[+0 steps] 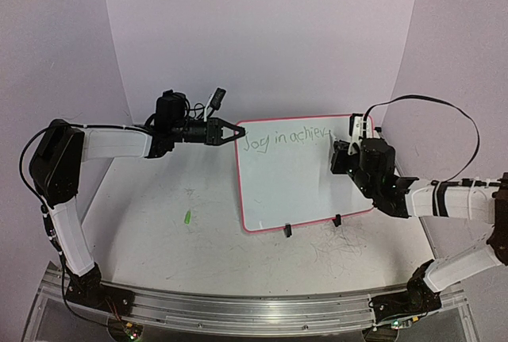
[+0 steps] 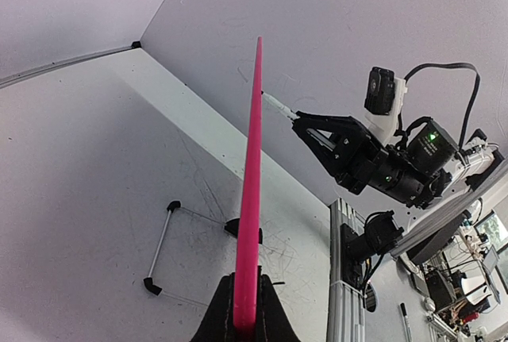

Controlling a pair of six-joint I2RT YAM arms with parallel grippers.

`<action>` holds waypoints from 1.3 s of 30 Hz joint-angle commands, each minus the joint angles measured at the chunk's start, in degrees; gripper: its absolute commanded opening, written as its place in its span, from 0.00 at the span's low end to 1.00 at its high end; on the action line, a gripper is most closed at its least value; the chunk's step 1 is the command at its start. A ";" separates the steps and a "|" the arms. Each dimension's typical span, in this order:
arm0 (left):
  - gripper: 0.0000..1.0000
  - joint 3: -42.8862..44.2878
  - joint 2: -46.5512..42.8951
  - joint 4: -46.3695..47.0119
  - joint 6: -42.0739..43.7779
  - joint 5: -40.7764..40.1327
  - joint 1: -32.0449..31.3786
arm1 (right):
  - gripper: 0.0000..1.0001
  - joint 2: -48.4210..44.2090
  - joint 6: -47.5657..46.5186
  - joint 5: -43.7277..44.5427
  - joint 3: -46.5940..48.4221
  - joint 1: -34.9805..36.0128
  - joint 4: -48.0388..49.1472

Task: Write a sentence on the whiteboard

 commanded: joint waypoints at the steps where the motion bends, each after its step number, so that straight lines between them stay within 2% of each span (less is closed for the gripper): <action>1: 0.00 -0.29 -0.93 -1.32 3.07 -1.00 -1.47 | 0.00 1.59 -1.33 -1.43 2.73 -0.43 1.15; 10: 0.00 -0.30 -1.03 -1.32 3.08 -1.01 -1.43 | 0.00 -0.05 0.73 -3.96 0.22 -0.24 -0.74; 22: 0.00 -0.23 -1.04 -1.32 2.99 -0.91 -1.51 | 0.00 -1.52 2.37 -3.09 -2.97 0.18 -2.54; 27: 0.00 -0.28 -1.19 -1.32 2.99 -0.90 -1.52 | 0.00 -1.74 2.71 -0.51 -2.41 0.08 -2.81; 39: 0.00 -0.38 -1.38 -1.35 3.08 -0.99 -1.51 | 0.00 -4.42 2.72 -0.81 -1.48 -0.15 -3.79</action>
